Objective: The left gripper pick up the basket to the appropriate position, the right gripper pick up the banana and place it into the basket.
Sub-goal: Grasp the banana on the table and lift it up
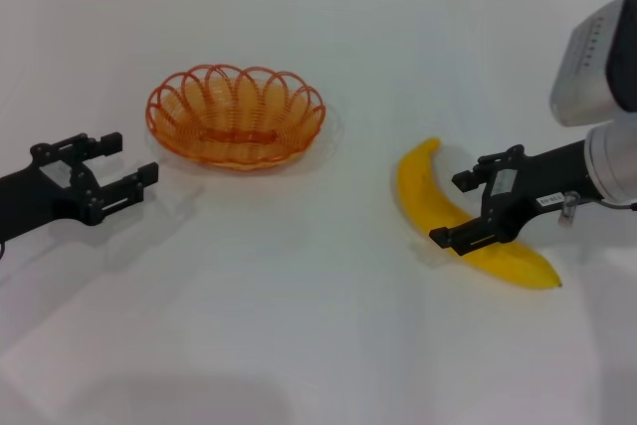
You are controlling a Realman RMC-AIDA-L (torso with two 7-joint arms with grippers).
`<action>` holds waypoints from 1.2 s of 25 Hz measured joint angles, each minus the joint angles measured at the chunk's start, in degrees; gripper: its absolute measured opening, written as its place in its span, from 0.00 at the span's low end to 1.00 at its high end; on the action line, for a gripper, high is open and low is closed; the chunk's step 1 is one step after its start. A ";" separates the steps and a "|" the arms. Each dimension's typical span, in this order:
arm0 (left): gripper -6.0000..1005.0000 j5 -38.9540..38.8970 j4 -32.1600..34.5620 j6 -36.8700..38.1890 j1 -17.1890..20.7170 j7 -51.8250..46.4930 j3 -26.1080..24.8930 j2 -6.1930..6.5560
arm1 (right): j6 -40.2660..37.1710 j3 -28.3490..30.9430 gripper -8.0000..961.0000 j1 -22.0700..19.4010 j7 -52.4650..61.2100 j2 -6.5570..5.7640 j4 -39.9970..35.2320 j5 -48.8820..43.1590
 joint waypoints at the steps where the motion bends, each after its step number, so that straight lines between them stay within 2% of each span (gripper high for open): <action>1: 0.66 0.14 0.00 0.00 -0.06 0.01 -0.04 -0.04 | -0.01 -0.48 0.92 0.07 0.86 -0.01 -0.50 -0.70; 11: 0.66 0.29 0.06 0.05 -0.30 0.03 0.09 -0.20 | 0.01 -5.78 0.92 0.50 5.75 -0.01 -3.79 -4.57; 30: 0.66 0.29 0.05 0.05 -0.74 -0.08 -0.16 -0.38 | 1.63 -5.98 0.92 1.48 6.07 -0.10 -1.34 -6.06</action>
